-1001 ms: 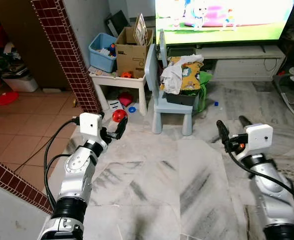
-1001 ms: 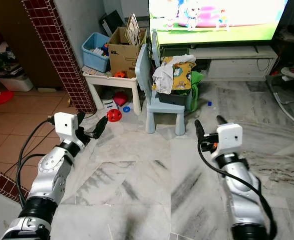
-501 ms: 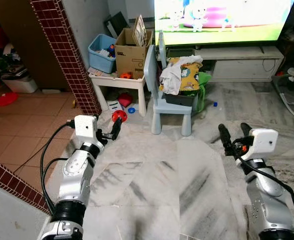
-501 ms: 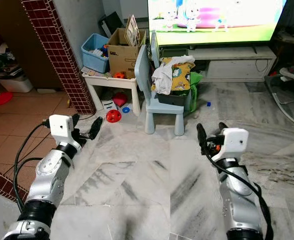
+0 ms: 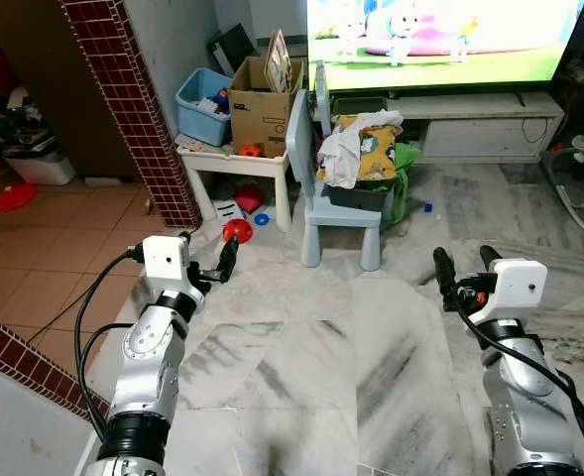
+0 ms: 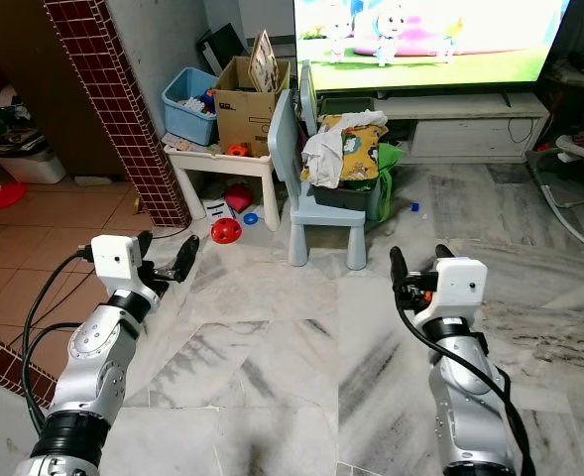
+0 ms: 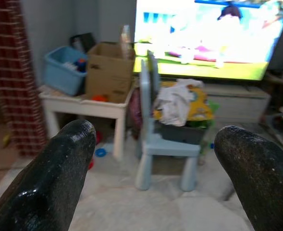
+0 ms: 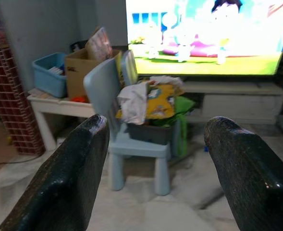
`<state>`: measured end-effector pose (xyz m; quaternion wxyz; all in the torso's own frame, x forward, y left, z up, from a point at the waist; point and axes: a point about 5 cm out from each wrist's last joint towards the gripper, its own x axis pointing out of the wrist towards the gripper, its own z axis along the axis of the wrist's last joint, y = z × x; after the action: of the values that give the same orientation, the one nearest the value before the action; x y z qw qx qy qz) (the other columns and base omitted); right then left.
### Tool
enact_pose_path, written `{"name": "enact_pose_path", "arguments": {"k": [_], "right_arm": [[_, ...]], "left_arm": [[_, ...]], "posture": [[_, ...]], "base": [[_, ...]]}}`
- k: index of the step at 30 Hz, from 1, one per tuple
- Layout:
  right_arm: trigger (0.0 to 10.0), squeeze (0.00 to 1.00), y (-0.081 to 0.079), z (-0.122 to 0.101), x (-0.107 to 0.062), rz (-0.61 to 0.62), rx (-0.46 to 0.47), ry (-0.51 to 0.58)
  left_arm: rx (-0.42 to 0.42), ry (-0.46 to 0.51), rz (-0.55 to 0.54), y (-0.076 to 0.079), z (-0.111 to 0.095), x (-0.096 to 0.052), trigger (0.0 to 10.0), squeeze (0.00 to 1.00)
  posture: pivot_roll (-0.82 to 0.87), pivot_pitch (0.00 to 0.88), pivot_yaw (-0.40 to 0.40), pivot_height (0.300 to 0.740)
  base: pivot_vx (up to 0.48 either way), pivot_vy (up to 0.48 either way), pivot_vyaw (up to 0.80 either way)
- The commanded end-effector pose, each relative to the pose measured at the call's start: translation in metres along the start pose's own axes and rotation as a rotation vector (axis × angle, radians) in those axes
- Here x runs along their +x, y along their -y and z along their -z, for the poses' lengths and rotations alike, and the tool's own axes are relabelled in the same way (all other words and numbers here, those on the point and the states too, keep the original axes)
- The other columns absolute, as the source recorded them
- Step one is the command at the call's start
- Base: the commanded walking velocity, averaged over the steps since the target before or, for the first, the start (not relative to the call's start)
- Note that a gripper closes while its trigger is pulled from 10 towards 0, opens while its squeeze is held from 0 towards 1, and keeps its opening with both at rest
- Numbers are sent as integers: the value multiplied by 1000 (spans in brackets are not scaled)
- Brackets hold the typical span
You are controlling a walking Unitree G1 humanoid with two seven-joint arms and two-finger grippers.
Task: Hang keys on a hook
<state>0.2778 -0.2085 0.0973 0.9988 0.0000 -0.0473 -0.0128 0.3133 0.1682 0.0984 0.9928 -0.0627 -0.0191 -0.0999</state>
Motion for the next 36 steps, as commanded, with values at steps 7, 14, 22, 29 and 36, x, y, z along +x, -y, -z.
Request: {"name": "enact_pose_path", "arguments": {"k": [7,14,22,29,36], "right_arm": [[10000,0,-8,1,-2,-10,-2,-9],[10000,0,-10,-2,4,-6,-9,0],[10000,0,-11,-2,5,-9,-4,-3],[10000,0,-12,-1,8,-20,1,-6],[10000,0,-14,-3,13,-49,-3,-1]], "left_arm": [[8,-27,-14,-1,3,-3,10000,0],[6,-24,-25,-1,0,2,10000,0],[-4,-36,-45,-1,1,4,10000,0],[-23,-64,-54,-3,4,5,10000,0],[-28,-71,-57,-2,2,12,10000,0]], "posture": [[-88,0,69,740],[-88,0,65,740],[-84,0,58,740],[-75,0,54,740],[-75,0,52,740]], "base": [[0,0,796],[0,0,794],[0,0,794],[0,0,794],[0,0,794]]}}
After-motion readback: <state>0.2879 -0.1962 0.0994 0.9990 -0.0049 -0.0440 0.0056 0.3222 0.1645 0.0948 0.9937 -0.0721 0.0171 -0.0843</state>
